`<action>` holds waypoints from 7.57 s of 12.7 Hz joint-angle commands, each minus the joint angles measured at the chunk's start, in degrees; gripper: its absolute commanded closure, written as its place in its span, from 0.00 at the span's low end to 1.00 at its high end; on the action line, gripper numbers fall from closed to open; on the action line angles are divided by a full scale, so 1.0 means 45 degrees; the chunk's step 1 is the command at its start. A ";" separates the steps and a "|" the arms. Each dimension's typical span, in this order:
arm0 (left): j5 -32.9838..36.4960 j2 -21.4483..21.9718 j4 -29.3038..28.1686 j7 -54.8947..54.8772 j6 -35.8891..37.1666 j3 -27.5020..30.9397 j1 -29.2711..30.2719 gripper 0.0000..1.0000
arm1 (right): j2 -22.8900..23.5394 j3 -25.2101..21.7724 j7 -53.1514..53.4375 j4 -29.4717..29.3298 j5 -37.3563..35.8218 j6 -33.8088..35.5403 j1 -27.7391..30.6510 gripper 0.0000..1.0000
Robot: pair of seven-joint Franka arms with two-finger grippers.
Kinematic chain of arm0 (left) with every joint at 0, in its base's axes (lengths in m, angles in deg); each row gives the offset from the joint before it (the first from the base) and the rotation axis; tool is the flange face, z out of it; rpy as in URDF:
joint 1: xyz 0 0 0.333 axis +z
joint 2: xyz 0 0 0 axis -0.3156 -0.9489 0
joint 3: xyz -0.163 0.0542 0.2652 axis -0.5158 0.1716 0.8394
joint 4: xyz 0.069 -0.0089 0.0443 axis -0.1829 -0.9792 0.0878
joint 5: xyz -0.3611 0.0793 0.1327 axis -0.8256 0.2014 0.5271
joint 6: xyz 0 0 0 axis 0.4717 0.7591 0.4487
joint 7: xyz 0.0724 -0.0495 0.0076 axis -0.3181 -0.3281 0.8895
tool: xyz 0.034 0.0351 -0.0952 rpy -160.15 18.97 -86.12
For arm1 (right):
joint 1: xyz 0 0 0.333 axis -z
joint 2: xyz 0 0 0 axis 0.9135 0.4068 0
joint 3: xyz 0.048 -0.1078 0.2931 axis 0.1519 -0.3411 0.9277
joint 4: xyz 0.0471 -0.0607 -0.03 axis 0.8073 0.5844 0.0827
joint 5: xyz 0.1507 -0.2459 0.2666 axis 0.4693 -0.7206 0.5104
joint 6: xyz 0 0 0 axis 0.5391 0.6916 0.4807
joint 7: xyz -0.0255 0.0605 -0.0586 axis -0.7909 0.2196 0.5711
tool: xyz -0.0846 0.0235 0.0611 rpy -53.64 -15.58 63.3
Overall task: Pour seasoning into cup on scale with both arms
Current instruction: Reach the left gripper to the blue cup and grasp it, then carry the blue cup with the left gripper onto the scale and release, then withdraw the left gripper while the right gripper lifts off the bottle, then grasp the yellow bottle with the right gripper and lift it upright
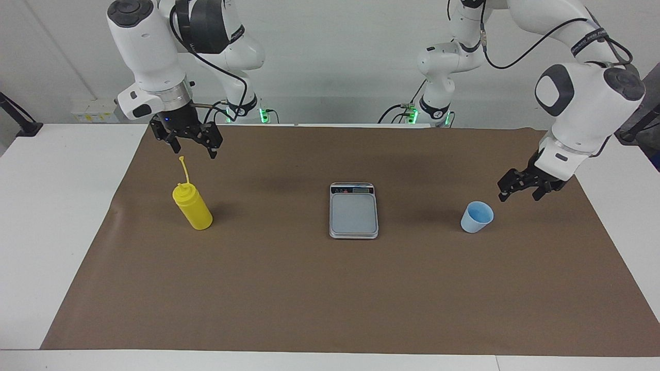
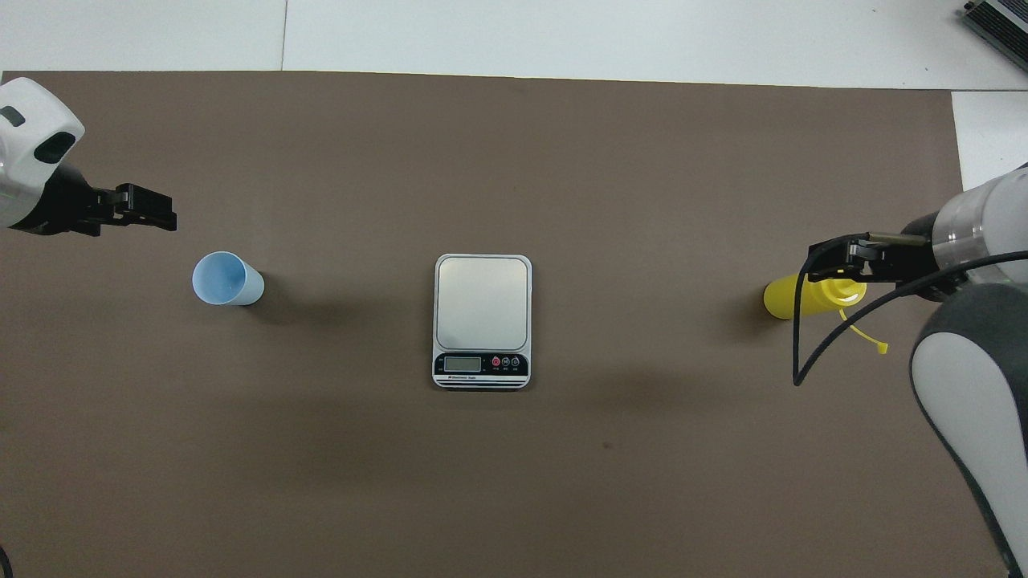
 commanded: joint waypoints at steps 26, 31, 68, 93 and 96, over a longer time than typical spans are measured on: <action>-0.0246 -0.0062 -0.1385 0.2081 -0.1608 -0.0189 -0.0428 1.00 | -0.0089 0.0046 -0.0229 0.0070 0.0260 -0.0070 0.0171 0.00; -0.0151 -0.0296 0.0202 0.4068 -0.0373 -0.0170 -0.2691 1.00 | -0.0089 0.0046 -0.0229 0.0109 0.0260 -0.0070 0.0171 0.00; 0.1843 -0.0142 0.0494 0.6933 -0.0067 0.0045 -0.5356 0.00 | -0.0089 -0.0012 -0.0229 0.0070 0.0260 0.0086 0.0345 0.00; -0.0189 0.2829 0.1648 0.0208 0.5055 0.0182 -0.1583 0.00 | 0.8445 -0.0150 0.5668 -0.7648 0.4416 0.2078 0.4113 0.00; -0.0072 0.2848 0.1667 0.0187 0.5407 0.0201 -0.1563 0.00 | 0.8446 -0.0130 0.6565 -0.6458 0.5041 0.2273 0.4388 0.00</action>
